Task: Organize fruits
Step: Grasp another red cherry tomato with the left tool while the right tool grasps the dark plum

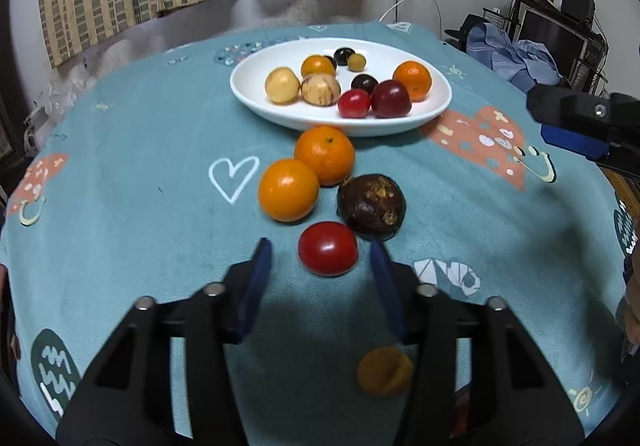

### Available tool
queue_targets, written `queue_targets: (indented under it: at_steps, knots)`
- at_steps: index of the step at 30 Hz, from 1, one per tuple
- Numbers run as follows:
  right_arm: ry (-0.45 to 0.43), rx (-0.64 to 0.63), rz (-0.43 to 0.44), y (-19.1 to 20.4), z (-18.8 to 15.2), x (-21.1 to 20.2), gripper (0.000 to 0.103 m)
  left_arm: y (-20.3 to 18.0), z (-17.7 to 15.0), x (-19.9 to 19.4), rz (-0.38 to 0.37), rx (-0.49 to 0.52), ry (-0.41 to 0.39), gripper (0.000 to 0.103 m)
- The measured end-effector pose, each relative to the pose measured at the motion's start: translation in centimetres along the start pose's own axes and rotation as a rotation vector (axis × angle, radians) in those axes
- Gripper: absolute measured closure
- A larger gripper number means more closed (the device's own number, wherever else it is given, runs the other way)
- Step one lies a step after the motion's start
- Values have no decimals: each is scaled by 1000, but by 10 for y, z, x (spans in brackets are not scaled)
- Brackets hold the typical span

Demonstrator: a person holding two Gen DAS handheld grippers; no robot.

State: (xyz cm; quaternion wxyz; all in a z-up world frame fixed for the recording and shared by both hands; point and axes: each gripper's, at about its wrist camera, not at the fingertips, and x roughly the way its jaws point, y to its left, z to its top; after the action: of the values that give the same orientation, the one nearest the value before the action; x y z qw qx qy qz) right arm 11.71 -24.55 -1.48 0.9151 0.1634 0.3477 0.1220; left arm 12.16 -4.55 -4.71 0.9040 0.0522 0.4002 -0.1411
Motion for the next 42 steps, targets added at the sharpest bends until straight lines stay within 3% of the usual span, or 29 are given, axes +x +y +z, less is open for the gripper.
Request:
queue_targets:
  at_steps: [1,12,19,24,28,36,42]
  knots:
    - [-1,-5,-1,1,0,0,25,1,-1,2,-11,-3,7,67]
    - [12,-29,-14,3,-2,5,25,-2,0,11,-36,-6,31,70]
    - [46,-56,-5,8,-9,16,25,29,-12,-26,27,-86,-29,70]
    - [121,-190,-14,35,-28,40,25,49,-24,-31,53,-128,-10,70]
    - [130,-327,-86,61,-34,54,25,50,-24,-26,65,-123,4,70]
    - [202,-408,-156,75,-33,98,25,41,-26,-20,60,-95,15,70]
    - [229,-379,-95,73,-32,106,49,38,-25,-16,58,-80,27,70]
